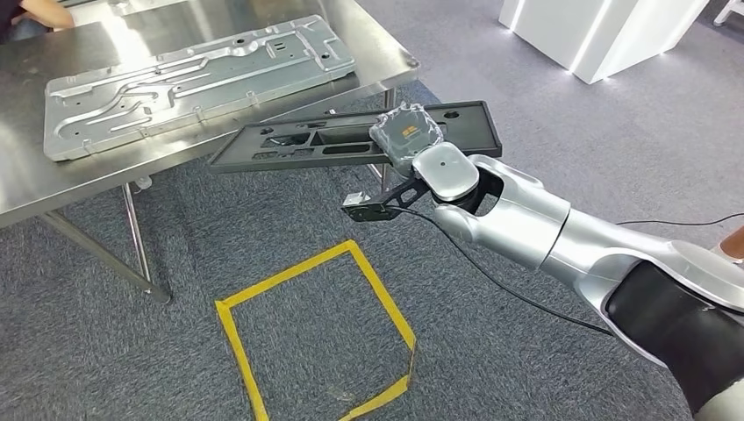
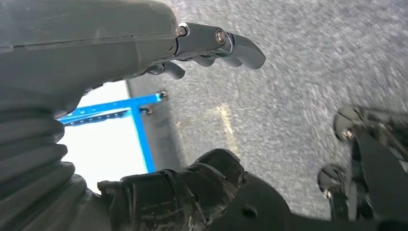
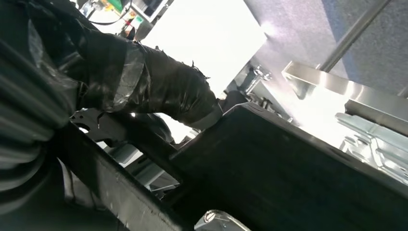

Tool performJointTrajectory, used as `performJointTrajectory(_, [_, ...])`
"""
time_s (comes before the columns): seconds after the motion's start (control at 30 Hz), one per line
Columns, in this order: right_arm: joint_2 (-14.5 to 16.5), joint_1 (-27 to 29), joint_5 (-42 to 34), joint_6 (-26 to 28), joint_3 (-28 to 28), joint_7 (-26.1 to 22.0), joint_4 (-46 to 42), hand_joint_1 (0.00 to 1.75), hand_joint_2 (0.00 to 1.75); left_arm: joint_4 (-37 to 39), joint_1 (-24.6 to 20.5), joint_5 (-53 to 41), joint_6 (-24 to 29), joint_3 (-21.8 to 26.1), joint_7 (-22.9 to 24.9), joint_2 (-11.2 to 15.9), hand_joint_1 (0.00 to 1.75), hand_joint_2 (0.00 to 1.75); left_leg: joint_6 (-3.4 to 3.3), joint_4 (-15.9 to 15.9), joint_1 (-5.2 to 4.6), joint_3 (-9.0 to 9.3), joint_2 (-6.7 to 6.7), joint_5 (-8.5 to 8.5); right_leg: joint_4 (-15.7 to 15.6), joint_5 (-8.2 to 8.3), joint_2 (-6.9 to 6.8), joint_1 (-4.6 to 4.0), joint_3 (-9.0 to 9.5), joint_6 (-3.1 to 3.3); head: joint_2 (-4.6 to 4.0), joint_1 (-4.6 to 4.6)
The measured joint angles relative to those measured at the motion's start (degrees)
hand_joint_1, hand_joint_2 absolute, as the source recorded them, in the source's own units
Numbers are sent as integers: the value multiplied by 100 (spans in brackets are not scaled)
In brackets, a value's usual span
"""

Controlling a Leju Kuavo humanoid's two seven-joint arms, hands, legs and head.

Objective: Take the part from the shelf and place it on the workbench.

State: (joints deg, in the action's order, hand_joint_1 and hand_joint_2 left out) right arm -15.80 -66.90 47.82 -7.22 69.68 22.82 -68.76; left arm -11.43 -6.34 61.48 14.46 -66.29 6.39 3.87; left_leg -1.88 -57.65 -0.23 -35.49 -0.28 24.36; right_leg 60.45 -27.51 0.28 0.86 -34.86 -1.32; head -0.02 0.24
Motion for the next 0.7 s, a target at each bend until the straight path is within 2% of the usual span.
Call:
performJointTrajectory(0.03, [-1,3,3,2,-11,4,-3,175,175,0,2,-3,11,0,2,-3,0,175,-28,45,17,48,8,-6,229,-111,-2,-7,-110,-13,0,11])
performJointTrajectory(0.1, [-3,20,8,3,-26,11,-3,175,175,0,-3,-8,22,0,4,-7,0,175,-70,53,13,84,17,22,949,-385,-3,-5,-505,-32,0,23])
performJointTrajectory(0.13, [-4,41,9,3,-26,13,-3,175,175,0,-8,-10,26,0,3,-7,0,175,-81,43,13,91,15,42,1253,-452,-4,3,-704,-47,0,25])
performJointTrajectory(0.17, [-5,63,9,2,-26,13,-3,175,175,0,-12,-13,29,0,2,-7,0,175,-83,29,15,101,9,67,1387,-420,-5,13,-826,-60,0,25])
performJointTrajectory(0.2, [-6,80,9,2,-26,13,-3,175,175,0,-14,-14,32,0,1,-8,0,175,-76,3,20,111,0,98,1301,-281,-7,26,-838,-71,0,26])
performJointTrajectory(0.27, [-7,87,13,1,-28,13,-3,175,175,0,-6,-22,49,0,4,-12,0,175,-35,-86,34,126,-18,190,635,134,-14,50,-590,-85,-1,28])
performJointTrajectory(0.3, [-7,82,17,2,-29,15,-4,175,175,0,-4,-26,64,0,8,-14,0,175,-4,-151,25,111,-25,241,311,259,-17,52,-450,-85,-1,29])
performJointTrajectory(0.33, [-6,82,21,2,-32,17,-5,175,175,0,-4,-31,81,-1,14,-14,0,175,27,-196,15,90,-31,282,107,314,-14,49,-358,-69,0,27])
performJointTrajectory(0.4, [-5,103,30,3,-34,26,-5,175,175,0,-7,-32,98,-1,24,-14,0,175,71,-235,-6,64,-41,321,26,277,-2,26,-320,-16,1,20])
performJointTrajectory(0.5, [-12,129,43,4,-38,41,-2,175,175,0,2,-27,82,-1,37,-16,0,175,131,-331,12,45,-29,420,-2,256,8,48,-273,85,1,13])
performJointTrajectory(0.57, [-13,123,54,6,-43,48,-1,175,175,0,2,-25,76,-2,44,-19,0,175,187,-830,31,-199,-11,651,-21,232,9,57,-214,137,1,-3])
performJointTrajectory(0.63, [-11,128,62,2,-46,44,1,175,175,0,-3,-27,66,-2,43,-20,0,175,222,-1532,42,-602,-5,868,-23,188,7,42,-161,166,1,-9])
performJointTrajectory(0.67, [-10,136,68,-1,-46,37,2,175,175,0,-1,-27,56,-2,37,-20,0,175,224,-1723,43,-743,-4,859,-22,162,5,33,-129,171,1,-9])
performJointTrajectory(0.7, [-6,141,78,-4,-46,24,3,175,175,0,3,-28,47,-2,25,-21,0,175,213,-1708,41,-788,-2,741,-22,134,-5,23,-91,173,1,-9])
